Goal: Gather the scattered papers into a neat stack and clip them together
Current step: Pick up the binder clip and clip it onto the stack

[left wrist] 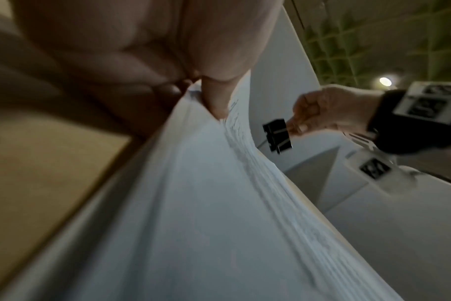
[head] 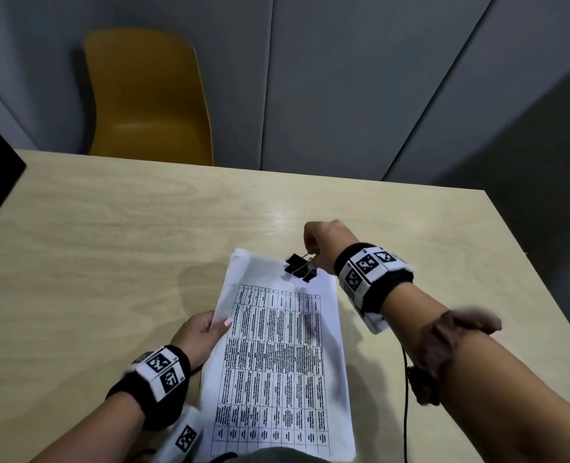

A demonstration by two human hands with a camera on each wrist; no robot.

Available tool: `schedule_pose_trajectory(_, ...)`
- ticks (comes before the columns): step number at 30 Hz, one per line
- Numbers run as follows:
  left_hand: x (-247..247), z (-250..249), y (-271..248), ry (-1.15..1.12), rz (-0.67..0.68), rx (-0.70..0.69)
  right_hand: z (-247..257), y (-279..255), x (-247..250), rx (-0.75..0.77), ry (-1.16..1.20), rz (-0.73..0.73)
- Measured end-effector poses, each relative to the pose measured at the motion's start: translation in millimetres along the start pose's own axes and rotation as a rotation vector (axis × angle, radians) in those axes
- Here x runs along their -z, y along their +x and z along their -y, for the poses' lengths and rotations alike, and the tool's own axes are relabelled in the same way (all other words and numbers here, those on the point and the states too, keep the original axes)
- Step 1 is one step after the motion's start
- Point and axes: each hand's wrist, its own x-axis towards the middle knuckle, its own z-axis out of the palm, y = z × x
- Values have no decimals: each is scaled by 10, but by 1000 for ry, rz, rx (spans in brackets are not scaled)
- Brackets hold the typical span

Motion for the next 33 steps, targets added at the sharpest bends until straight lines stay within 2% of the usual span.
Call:
schedule_pose_trajectory(4, -36, 46, -54, 50, -44, -118, 108, 136, 197, 91, -118, -11)
schedule_pose_trajectory(12, -56, 90, -102, 30, -59, -153, 355, 260, 337, 246, -267, 177)
schedule_pose_trajectory(17, -52, 49, -136, -79, 1, -145, 346, 280, 339, 251, -165, 222)
schedule_pose_trajectory(22, -28, -124, -87, -15, 134, -138, 312, 264, 310, 248, -103, 230)
schedule_pose_trajectory(33, -78, -152, -115, -159, 173, -128, 242, 222, 226, 189, -12, 312)
